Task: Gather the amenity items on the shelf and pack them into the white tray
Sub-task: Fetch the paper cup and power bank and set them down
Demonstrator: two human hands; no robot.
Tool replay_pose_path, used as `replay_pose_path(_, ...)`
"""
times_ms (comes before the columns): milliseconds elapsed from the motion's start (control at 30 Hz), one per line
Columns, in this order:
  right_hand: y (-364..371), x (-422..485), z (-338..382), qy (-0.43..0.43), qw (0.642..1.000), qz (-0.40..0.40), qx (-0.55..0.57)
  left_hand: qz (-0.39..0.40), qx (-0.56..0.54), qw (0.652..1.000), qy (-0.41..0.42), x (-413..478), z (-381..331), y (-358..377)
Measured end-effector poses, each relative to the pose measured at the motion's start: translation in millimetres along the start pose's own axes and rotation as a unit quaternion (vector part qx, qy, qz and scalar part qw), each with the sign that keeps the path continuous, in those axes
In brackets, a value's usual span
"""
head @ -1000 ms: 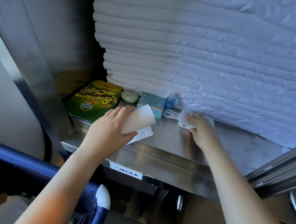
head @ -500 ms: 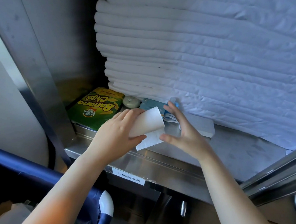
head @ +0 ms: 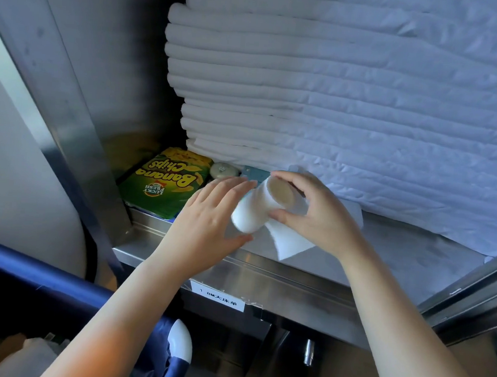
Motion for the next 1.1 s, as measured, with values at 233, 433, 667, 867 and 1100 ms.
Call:
replay_pose_path(233, 10, 5, -10, 0.041, 0.982, 0.064, -0.172, 0.033, 0.019, 0.998, 0.055, -1, -22, 17)
replay_pose_path(433, 15, -2, -18, 0.085, 0.985, 0.037, -0.147, 0.099, 0.030, 0.992, 0.071, -3, -23, 38)
replay_pose_path(667, -8, -33, -31, 0.160, 0.960, -0.058, -0.223, 0.088, 0.041, 0.993, 0.066, -2, -23, 37)
replay_pose_path(867, -22, -52, -36, 0.197, 0.947, -0.116, -0.225, 0.075, 0.046, 0.994, 0.061, 0, -25, 37)
replay_pose_path(1100, -18, -65, -28, 0.177, 0.951, -0.150, -0.203, 0.091, 0.050, 0.993, 0.057, 1, -26, 40)
Point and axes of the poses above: each hand's wrist, its own x-axis towards the middle knuckle, its own y-axis out of the palm, z = x × y, the point moved 5 cm from there along x, towards the middle knuckle, and after that the axes turned 4 degrees about x, right-handed, at the moved point
